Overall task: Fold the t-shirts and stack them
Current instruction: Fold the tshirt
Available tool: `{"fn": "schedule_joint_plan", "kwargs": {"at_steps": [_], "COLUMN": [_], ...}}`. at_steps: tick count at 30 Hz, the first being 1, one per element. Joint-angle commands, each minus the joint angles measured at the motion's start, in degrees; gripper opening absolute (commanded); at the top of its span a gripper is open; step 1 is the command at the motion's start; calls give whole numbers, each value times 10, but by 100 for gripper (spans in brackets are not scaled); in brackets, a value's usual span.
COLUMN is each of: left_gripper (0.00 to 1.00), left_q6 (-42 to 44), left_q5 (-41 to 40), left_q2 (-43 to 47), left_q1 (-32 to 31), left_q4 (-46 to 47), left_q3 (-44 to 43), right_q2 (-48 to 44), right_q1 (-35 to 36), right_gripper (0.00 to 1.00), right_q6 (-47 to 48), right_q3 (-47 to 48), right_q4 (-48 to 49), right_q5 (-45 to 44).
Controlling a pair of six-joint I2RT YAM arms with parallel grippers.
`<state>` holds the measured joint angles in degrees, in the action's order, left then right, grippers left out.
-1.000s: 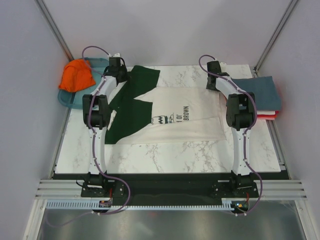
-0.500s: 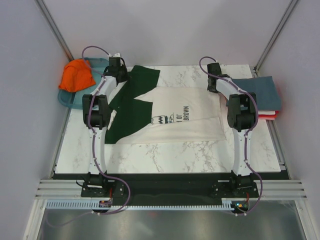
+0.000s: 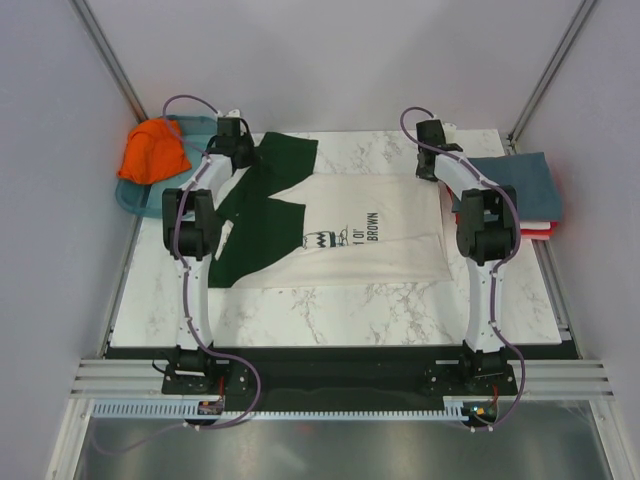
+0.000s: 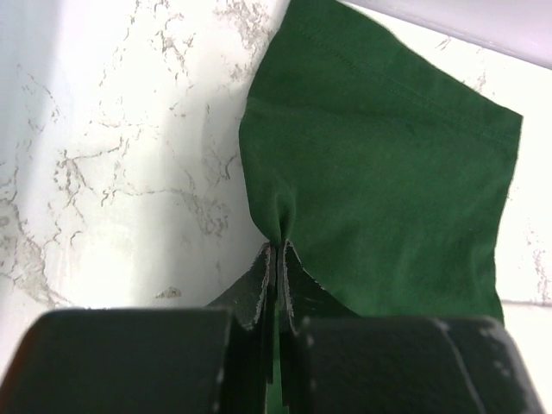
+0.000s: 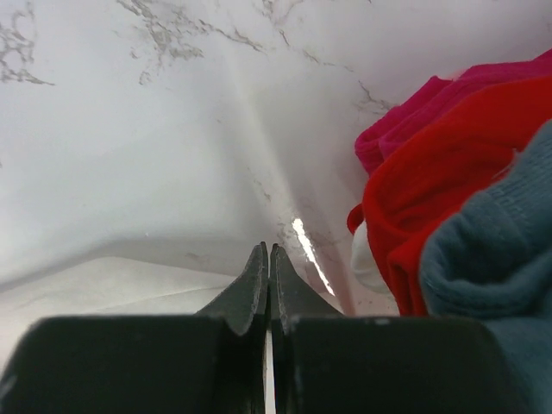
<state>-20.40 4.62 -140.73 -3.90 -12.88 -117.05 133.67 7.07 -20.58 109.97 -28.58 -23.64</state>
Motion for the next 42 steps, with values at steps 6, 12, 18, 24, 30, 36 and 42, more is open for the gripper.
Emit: {"fn": "schedule_joint_plan", "kwargs": {"at_steps": [6, 12, 18, 24, 30, 36, 42], "left_gripper": [2, 2, 2, 2, 2, 2, 2], "left_q6": [19, 10, 1, -2, 1, 4, 12], "left_q5": [1, 0, -4, -16, -34, -43, -44], "left_q2": [104, 149, 193, 262, 330, 382, 452], "left_q1": [-4, -8, -10, -12, -14, -14, -17], "left_q4": [66, 102, 149, 210, 245, 280, 299], "left_q3": [58, 123, 207, 310, 388, 457, 530], "right_q2": [-57, -91, -121, -151, -200, -252, -262], "right_q1": [2, 3, 3, 3, 4, 5, 5], "right_gripper": [0, 0, 0, 0, 0, 0, 0], "right_q6": [7, 3, -11, -22, -46, -55, -59], "right_q3": [-5, -44, -86, -128, -188, -252, -265], "right_q4": [4, 7, 8, 11, 32, 65, 64], "right_q5": [33, 43, 40, 40, 47, 32, 20]}}
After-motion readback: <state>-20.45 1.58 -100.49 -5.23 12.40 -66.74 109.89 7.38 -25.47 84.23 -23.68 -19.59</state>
